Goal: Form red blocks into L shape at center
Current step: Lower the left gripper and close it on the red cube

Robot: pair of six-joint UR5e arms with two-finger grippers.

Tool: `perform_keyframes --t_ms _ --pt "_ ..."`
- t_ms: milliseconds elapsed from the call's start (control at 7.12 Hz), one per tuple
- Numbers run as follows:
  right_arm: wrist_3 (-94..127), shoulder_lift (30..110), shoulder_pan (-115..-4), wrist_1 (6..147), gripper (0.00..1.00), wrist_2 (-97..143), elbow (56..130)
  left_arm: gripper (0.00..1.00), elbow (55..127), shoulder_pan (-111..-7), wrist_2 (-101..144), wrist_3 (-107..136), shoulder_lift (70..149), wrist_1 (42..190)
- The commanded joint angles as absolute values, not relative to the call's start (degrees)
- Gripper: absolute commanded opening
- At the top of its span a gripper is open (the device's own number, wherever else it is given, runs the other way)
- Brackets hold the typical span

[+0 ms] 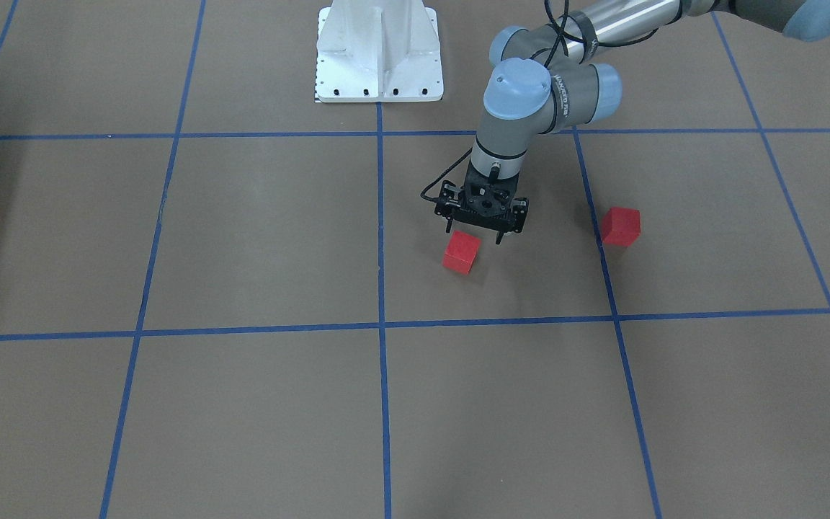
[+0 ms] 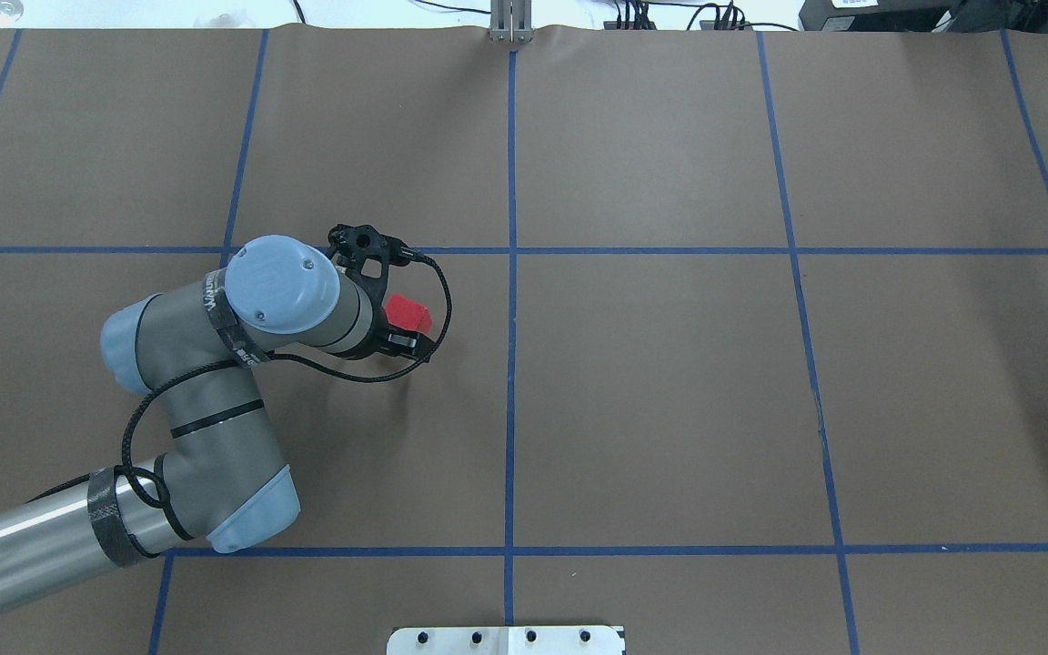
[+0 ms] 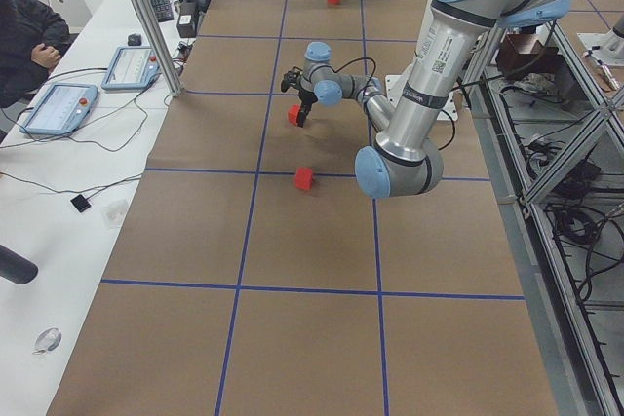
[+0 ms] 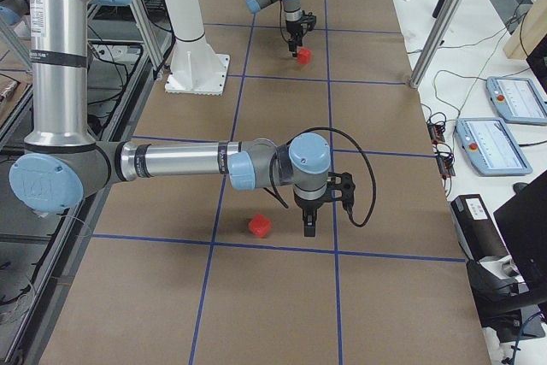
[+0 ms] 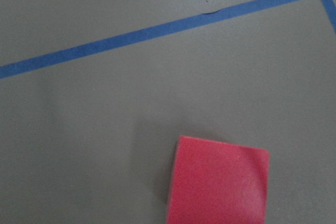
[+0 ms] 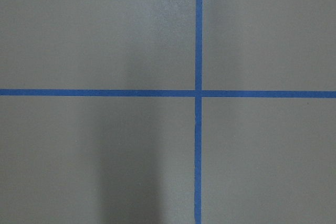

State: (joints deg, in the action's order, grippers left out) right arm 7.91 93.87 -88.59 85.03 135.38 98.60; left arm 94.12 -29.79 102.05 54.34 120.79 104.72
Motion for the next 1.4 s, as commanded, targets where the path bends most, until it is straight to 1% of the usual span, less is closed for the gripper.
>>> perform_keyframes --t_ms 0,421,1124,1264 --pt "7.91 93.87 -88.59 85.08 0.99 135.26 98.44 0.95 93.69 -29.62 102.22 54.40 121.11 104.68" --pt "7.73 93.78 -88.51 85.08 0.99 135.18 98.00 0.95 92.03 -29.44 102.13 54.23 122.60 104.94" --pt "7.47 93.69 -88.59 85.08 0.99 135.00 97.56 0.94 91.41 -29.53 101.78 53.53 123.13 105.03" --pt "7.47 93.60 -88.59 84.99 0.99 135.09 97.12 0.87 91.49 -29.53 101.60 53.53 123.22 105.12"
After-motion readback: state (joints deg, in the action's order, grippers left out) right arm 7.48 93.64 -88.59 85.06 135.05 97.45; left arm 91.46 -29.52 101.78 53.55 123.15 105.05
